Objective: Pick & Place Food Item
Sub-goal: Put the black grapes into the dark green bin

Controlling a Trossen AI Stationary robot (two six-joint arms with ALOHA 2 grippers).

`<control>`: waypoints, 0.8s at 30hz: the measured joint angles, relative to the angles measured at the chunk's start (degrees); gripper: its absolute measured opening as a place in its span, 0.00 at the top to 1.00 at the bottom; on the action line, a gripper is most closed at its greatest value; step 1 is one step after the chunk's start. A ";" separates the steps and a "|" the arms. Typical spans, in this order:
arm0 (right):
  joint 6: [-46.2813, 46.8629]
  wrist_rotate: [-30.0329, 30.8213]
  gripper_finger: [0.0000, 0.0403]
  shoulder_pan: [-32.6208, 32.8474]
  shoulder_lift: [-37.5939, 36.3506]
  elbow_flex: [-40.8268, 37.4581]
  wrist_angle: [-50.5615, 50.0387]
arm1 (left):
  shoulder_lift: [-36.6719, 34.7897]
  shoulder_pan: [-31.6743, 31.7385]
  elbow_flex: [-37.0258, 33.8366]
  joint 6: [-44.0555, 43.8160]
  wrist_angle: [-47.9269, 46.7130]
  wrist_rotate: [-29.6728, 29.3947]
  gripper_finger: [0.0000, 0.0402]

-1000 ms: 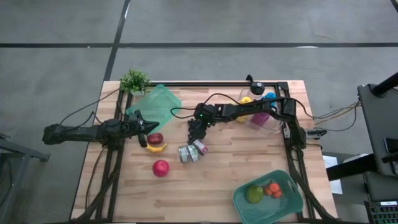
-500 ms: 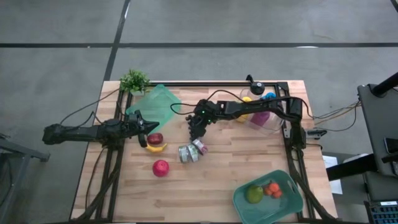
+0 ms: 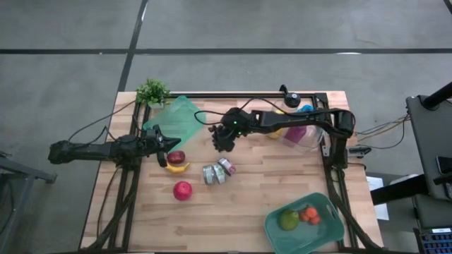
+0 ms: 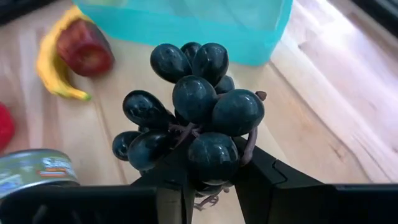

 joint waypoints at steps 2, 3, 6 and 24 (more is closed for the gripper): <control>-0.02 0.00 0.79 0.15 -0.88 0.00 0.03 | 0.00 0.00 0.00 0.00 0.01 0.00 1.00; -0.10 -0.01 0.79 0.19 -1.35 0.00 -0.04 | 0.00 0.02 0.01 0.00 0.00 0.00 1.00; -1.13 -0.02 0.79 0.47 -2.75 -0.02 -0.04 | 0.00 0.02 0.00 0.00 0.00 0.00 1.00; -5.79 -0.18 0.79 5.25 -17.26 -1.42 0.11 | 0.00 0.01 0.02 0.00 0.02 0.00 1.00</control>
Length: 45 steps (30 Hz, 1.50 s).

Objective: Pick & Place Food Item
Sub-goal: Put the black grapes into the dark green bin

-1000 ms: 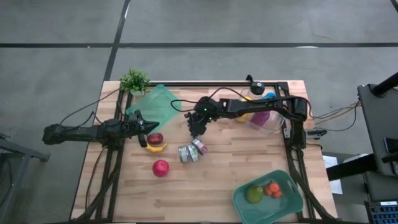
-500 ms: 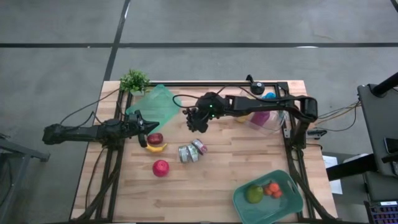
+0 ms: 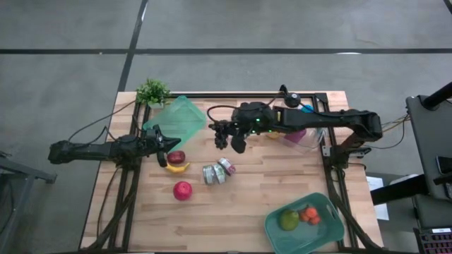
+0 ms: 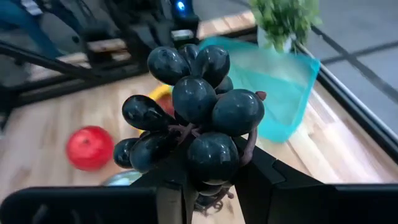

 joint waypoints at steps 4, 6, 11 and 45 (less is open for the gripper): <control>-1.33 0.00 0.79 2.18 -3.94 -0.97 -0.51 | 0.00 0.00 -0.01 0.00 -0.02 0.00 1.00; -2.20 0.00 0.79 3.55 -5.95 -1.41 -1.07 | 0.00 0.00 -0.01 0.00 0.00 0.00 1.00; -2.75 0.00 0.79 6.80 -11.47 -1.68 -5.88 | 0.00 -0.01 -0.02 0.00 0.00 0.00 1.00; 44.89 4.61 0.79 51.84 -29.19 -7.77 -45.69 | 0.00 0.00 -0.02 0.00 -0.01 0.00 1.00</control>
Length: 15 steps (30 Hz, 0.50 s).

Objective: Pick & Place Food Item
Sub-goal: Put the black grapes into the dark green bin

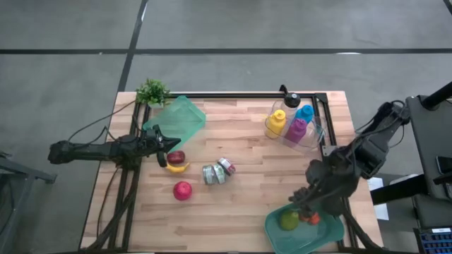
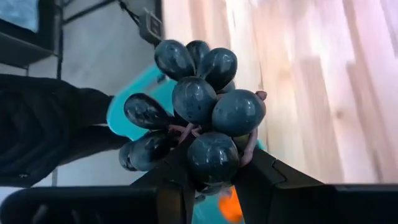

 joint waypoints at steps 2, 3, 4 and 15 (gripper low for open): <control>4.29 0.38 0.79 2.14 0.00 -2.43 0.66 | 0.00 -0.01 0.01 0.00 0.00 -0.01 1.00; 6.04 0.61 0.79 3.06 0.00 -3.91 1.44 | 0.00 0.01 0.01 0.00 0.00 0.00 1.00; 7.42 1.15 0.79 3.95 0.00 -5.46 2.87 | 0.00 0.02 0.02 0.00 0.00 -0.02 1.00; 14.37 1.58 0.79 9.75 0.01 -20.28 17.64 | 0.00 0.01 0.02 0.00 0.01 -0.02 1.00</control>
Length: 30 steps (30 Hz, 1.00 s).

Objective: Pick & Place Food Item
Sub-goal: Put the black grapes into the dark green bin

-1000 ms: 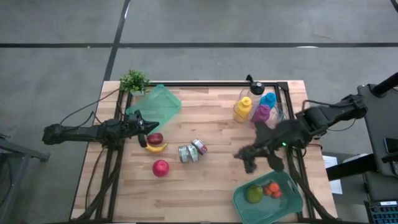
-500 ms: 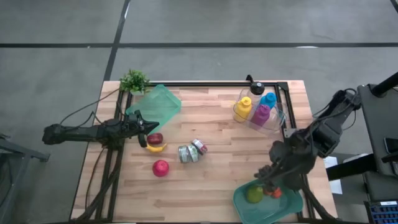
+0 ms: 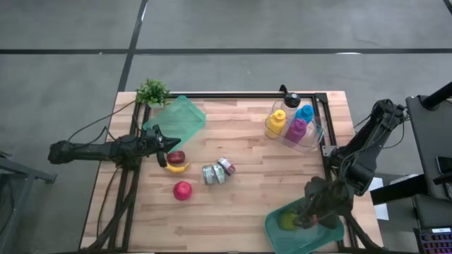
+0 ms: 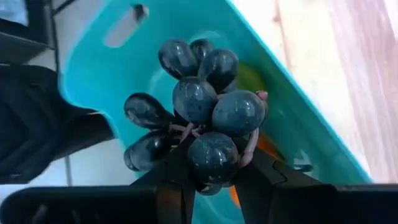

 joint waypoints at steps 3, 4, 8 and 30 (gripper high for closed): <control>-0.26 0.00 0.79 0.77 0.01 -2.81 1.97 | 0.00 -0.02 -0.02 0.00 0.00 0.01 1.00; -0.21 -0.08 0.79 0.82 0.01 -3.46 2.57 | 0.00 -0.02 -0.02 0.00 0.00 0.00 1.00; 1.49 -0.17 0.79 0.95 0.01 -4.25 2.91 | 0.00 -0.02 -0.02 0.00 -0.02 0.02 1.00; 4.74 -0.21 0.55 0.98 0.01 -4.82 2.93 | 0.00 -0.01 0.00 0.00 -0.01 0.01 1.00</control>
